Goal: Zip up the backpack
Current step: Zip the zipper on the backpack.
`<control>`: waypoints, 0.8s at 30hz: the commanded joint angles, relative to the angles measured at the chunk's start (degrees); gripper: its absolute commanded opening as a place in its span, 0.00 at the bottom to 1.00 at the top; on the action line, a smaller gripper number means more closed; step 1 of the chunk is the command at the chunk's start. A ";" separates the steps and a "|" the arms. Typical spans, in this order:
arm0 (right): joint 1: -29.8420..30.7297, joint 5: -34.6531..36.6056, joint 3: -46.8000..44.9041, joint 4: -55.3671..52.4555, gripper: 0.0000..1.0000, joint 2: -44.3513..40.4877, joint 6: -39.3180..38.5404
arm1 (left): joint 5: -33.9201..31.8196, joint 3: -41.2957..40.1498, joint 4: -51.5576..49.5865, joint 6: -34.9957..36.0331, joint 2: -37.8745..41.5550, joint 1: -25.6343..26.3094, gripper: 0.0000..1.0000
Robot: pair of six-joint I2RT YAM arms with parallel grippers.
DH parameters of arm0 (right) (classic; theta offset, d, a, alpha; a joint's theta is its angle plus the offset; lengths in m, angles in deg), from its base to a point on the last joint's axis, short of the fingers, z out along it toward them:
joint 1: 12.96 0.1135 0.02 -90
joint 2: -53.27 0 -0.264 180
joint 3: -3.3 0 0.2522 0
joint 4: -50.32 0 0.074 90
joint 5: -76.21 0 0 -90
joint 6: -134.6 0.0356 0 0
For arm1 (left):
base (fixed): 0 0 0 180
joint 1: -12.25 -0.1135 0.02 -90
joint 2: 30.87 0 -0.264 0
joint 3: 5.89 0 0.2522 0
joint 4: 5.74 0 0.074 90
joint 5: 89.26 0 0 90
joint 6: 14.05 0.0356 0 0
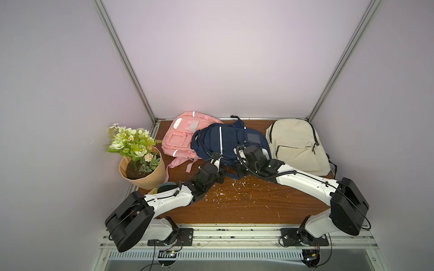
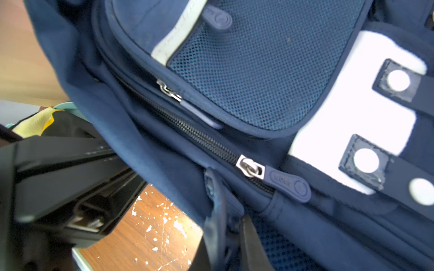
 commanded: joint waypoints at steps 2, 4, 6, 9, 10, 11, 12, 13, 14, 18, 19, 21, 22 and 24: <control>-0.46 -0.29 1.54 4.24 0.00 -1.36 1.97 | 0.21 -1.08 3.12 1.61 1.20 0.41 0.07; -0.73 -0.50 1.45 4.29 0.00 -1.25 2.21 | 0.45 -1.43 3.19 1.79 1.22 0.48 0.07; -0.80 -0.78 1.38 4.47 0.00 -1.11 2.29 | 1.18 -2.17 4.08 1.94 1.47 0.56 0.15; -0.80 -1.09 1.57 4.56 0.00 -0.98 2.29 | 2.33 -3.61 6.20 2.04 2.16 0.86 0.36; -0.79 -1.17 1.67 4.55 0.00 -0.90 2.27 | 2.56 -3.95 6.79 2.35 2.41 1.04 0.40; -0.74 -1.27 1.69 4.65 0.00 -0.96 2.29 | 2.63 -4.24 7.35 2.64 2.77 1.28 0.43; -0.74 -1.15 1.71 4.67 0.00 -0.98 2.26 | 2.67 -4.40 7.83 2.79 3.07 1.42 0.44; -0.75 -1.40 1.63 4.81 0.00 -1.06 2.38 | 2.93 -4.61 8.41 3.00 3.31 1.53 0.46; -0.79 -1.49 1.60 4.92 0.00 -1.15 2.35 | 3.24 -4.70 9.03 3.12 3.53 1.67 0.47; -0.76 -1.71 1.40 5.27 0.00 -1.24 2.64 | 2.08 -4.97 11.31 3.47 3.30 2.84 0.50; -0.75 -1.79 1.29 5.44 0.00 -1.24 2.70 | 1.92 -4.80 11.91 3.57 2.83 3.03 0.51; -0.78 -1.89 1.10 5.68 0.00 -1.42 2.77 | 1.24 -4.16 12.35 3.33 1.53 3.31 0.52; -0.73 -1.91 1.02 5.64 0.00 -1.50 2.81 | 0.41 -3.52 12.14 3.13 0.60 3.43 0.53; -0.76 -1.93 0.79 5.77 0.00 -1.81 2.82 | -1.99 -2.49 11.45 2.54 -1.18 3.61 0.52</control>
